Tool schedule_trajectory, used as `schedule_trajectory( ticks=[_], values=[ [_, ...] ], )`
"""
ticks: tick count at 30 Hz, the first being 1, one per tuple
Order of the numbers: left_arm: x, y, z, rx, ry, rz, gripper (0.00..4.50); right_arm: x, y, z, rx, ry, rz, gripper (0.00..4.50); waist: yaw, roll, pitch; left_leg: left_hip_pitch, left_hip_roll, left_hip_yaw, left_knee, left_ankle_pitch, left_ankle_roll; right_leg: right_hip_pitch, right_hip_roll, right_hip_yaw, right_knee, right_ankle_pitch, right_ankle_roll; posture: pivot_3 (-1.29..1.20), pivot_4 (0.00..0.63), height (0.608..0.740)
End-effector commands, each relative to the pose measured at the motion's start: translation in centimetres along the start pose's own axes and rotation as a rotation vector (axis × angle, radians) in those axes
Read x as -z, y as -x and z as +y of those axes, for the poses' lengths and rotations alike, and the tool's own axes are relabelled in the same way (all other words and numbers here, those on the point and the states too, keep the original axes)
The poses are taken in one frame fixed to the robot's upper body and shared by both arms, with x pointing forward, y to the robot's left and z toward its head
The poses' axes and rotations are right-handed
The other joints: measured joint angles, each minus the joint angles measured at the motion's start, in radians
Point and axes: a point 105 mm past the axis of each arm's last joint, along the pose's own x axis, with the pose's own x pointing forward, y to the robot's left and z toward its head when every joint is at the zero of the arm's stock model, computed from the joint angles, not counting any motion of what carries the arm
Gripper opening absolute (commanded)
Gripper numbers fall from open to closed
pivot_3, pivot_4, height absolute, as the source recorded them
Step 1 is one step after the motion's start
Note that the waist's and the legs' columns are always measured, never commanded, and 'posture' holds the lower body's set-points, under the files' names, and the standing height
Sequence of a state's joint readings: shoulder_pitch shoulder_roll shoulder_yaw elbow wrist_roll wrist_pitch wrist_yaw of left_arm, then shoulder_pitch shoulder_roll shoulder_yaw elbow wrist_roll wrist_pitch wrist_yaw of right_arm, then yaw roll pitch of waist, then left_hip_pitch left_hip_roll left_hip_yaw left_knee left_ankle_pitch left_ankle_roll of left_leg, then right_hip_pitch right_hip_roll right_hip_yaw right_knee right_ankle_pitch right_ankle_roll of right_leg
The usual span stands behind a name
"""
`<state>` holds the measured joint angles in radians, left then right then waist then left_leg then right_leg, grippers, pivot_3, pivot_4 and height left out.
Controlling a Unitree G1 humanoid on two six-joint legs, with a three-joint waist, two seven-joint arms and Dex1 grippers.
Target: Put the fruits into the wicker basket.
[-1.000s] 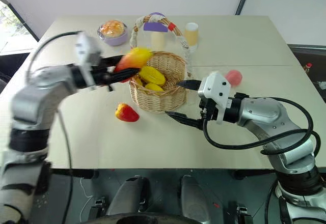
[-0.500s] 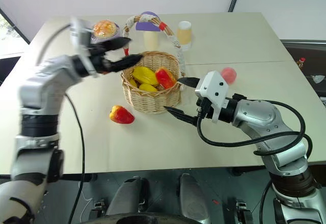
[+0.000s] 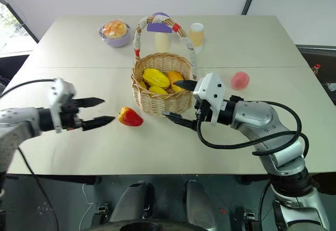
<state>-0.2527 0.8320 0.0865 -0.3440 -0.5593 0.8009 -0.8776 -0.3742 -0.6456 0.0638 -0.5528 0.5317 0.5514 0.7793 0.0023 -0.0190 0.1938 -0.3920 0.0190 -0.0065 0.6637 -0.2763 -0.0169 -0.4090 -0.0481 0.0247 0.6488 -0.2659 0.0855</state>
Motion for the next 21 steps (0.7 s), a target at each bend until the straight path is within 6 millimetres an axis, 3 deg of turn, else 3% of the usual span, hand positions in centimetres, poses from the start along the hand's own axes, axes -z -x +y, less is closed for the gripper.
schedule_trajectory(
  ticks=[1,7,10,13,14,16,21],
  values=[
    [0.6,-1.2,-0.4,0.011,-0.089,0.076,4.48,-1.0,-0.2,0.0,-0.003,0.042,-0.038,4.50,-0.006,0.000,0.000,0.000,-0.001,0.000,0.000,0.000,0.000,0.000,0.000,0.000,0.000,0.000,0.000,0.00,0.150,0.740],
    [1.3,-2.6,0.1,0.032,-0.113,0.111,4.48,-1.1,0.0,0.4,0.009,0.039,-0.038,4.50,-0.016,0.000,0.000,0.000,-0.001,0.000,-0.001,0.000,0.000,-0.001,0.002,0.000,0.001,0.000,0.000,0.00,0.150,0.740],
    [1.1,-2.5,0.2,0.050,-0.117,0.097,3.62,-1.1,0.1,0.5,0.018,0.038,-0.036,4.50,-0.016,0.000,0.000,0.000,-0.001,0.000,-0.001,0.000,0.000,-0.001,0.002,0.000,0.001,0.000,0.000,0.00,0.150,0.740],
    [1.1,-1.6,0.5,0.055,-0.132,0.101,2.13,-1.2,0.2,0.5,0.025,0.037,-0.036,4.50,-0.016,0.000,0.000,0.000,-0.001,0.000,-0.001,0.000,0.000,-0.001,0.002,0.000,0.001,0.000,0.000,0.00,0.150,0.740],
    [0.8,-1.1,0.7,0.059,-0.130,0.084,1.84,-1.3,0.2,0.5,0.026,0.037,-0.035,4.50,-0.016,0.000,0.000,0.000,-0.001,0.000,-0.001,0.000,0.000,-0.001,0.002,0.000,0.001,0.000,0.000,0.00,0.150,0.740],
    [-0.1,-0.2,1.0,0.053,-0.127,0.033,1.84,-1.3,0.2,0.5,0.027,0.038,-0.036,4.50,-0.017,0.000,0.000,0.000,-0.001,0.000,-0.001,0.000,0.000,-0.001,0.002,0.000,0.001,0.000,0.000,0.00,0.150,0.740],
    [-5.6,4.4,1.8,0.023,-0.015,-0.263,1.84,-1.4,0.3,0.3,0.033,0.046,-0.035,4.50,-0.016,0.000,0.000,0.000,0.002,0.000,0.000,0.000,0.000,-0.001,0.002,0.000,0.001,0.000,0.000,0.00,0.150,0.740]
  ],
)
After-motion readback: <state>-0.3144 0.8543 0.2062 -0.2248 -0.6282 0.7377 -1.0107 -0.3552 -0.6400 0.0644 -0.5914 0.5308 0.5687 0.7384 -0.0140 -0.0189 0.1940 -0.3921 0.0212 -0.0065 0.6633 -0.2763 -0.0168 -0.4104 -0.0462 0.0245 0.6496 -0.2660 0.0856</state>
